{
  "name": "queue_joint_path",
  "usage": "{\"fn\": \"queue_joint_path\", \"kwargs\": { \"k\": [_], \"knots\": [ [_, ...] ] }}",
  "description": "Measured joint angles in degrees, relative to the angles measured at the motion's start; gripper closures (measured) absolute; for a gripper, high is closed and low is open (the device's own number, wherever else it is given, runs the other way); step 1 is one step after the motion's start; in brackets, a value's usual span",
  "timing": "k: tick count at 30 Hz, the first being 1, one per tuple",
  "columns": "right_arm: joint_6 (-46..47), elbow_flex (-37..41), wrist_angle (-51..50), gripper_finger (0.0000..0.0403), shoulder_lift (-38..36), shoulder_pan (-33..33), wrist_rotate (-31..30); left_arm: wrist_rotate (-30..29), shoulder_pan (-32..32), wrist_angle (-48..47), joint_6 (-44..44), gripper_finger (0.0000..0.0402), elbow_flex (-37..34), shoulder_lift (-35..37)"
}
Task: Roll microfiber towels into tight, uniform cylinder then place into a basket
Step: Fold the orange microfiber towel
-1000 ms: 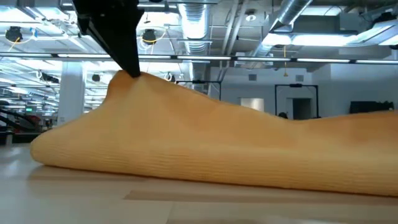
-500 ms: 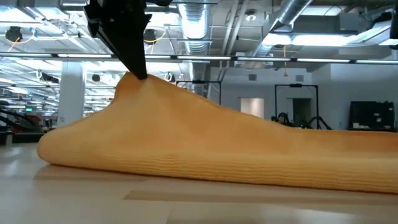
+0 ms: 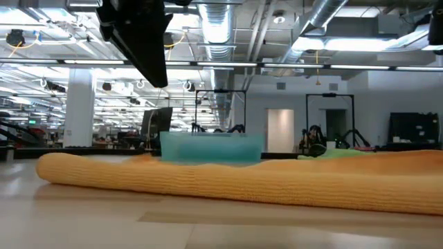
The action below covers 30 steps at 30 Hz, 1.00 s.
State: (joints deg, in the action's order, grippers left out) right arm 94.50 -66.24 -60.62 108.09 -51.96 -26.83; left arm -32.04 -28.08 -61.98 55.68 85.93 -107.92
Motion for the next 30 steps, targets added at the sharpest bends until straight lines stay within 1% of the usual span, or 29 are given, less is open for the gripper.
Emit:
{"fn": "queue_joint_path", "kwargs": {
  "k": [4,7,9,12,17,21,23,25,27,30],
  "knots": [
    [0.04,0.00,0.00,0.0398,0.00,0.00,0.00,-0.17,0.07,0.00,0.00,0.0292,0.00,0.00],
    [-0.04,0.00,0.05,0.0394,0.00,0.00,0.00,1.58,0.07,0.82,-2.04,0.0282,0.00,0.00],
    [-1.15,0.00,0.97,0.0387,0.00,0.00,0.00,2.04,-0.23,3.38,-3.51,0.0281,0.00,0.00],
    [-1.86,-0.02,2.60,0.0373,0.00,0.00,0.09,1.56,-1.00,10.07,-7.11,0.0281,-1.15,0.02],
    [-3.49,-0.02,2.43,0.0336,0.00,1.05,2.68,1.33,-1.87,18.50,-9.51,0.0280,-4.76,0.00],
    [-7.34,-0.02,2.54,0.0298,0.00,1.69,3.02,1.39,-1.79,22.67,-9.29,0.0280,-8.49,-0.02],
    [-7.93,-0.02,2.24,0.0277,0.00,2.24,3.23,1.41,-1.73,23.30,-8.18,0.0280,-10.28,-0.02],
    [-8.37,-0.02,1.55,0.0260,-0.04,2.77,5.17,1.41,-1.77,24.50,-6.94,0.0280,-11.48,-0.04],
    [-8.90,-0.33,-0.44,0.0245,-0.04,3.11,6.72,1.40,-1.77,26.92,-6.19,0.0280,-12.93,-0.02],
    [-7.86,-2.02,-4.82,0.0230,-0.09,2.94,6.82,1.76,-1.77,28.42,-5.36,0.0280,-14.37,-0.02]
  ]
}}
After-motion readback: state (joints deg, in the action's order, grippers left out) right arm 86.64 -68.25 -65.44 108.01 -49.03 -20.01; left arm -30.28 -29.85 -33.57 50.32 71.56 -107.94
